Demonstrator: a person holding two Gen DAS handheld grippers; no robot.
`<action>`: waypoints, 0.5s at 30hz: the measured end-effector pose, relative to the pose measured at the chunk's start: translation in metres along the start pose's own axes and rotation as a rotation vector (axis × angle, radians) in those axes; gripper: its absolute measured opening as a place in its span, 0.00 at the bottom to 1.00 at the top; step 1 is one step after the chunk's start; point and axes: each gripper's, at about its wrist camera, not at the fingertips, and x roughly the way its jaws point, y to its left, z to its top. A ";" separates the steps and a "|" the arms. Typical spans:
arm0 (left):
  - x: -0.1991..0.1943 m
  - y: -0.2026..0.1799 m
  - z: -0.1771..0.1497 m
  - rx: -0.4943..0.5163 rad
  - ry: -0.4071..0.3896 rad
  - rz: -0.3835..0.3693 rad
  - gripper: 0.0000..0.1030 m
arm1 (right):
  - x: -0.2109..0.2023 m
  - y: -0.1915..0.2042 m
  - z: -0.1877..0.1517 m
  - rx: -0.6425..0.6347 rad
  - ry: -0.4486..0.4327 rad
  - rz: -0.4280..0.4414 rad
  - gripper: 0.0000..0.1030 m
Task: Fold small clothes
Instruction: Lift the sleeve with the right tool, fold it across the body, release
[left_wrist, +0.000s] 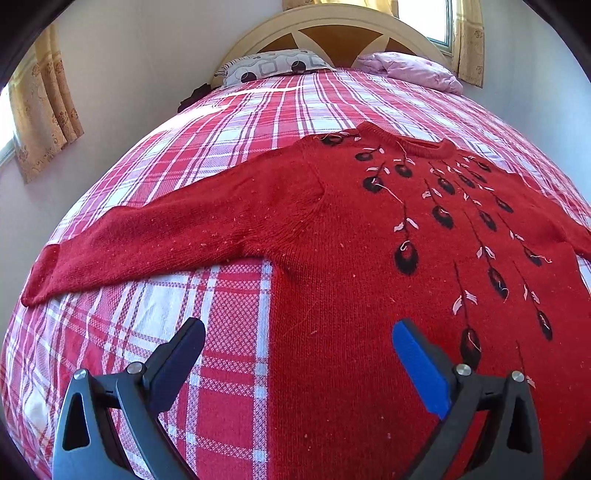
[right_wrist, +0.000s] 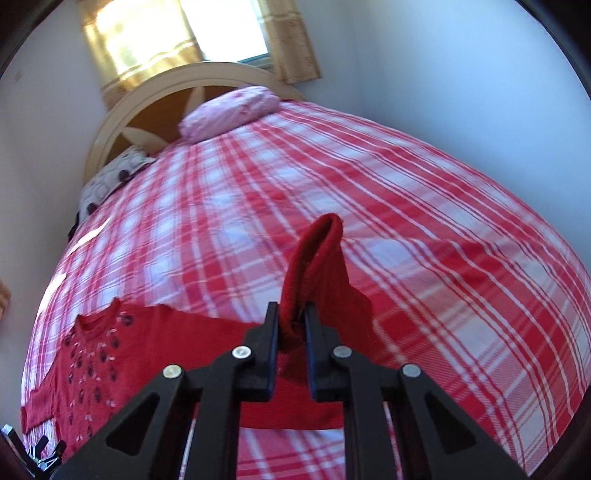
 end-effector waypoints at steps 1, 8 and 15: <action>0.000 0.001 -0.001 -0.004 0.001 -0.004 0.99 | -0.001 0.017 0.003 -0.029 -0.002 0.020 0.15; 0.000 0.012 -0.005 -0.041 -0.002 -0.033 0.99 | -0.001 0.103 0.009 -0.189 -0.011 0.110 0.15; -0.005 0.020 -0.007 -0.058 -0.012 -0.047 0.99 | 0.005 0.187 -0.004 -0.322 -0.002 0.194 0.14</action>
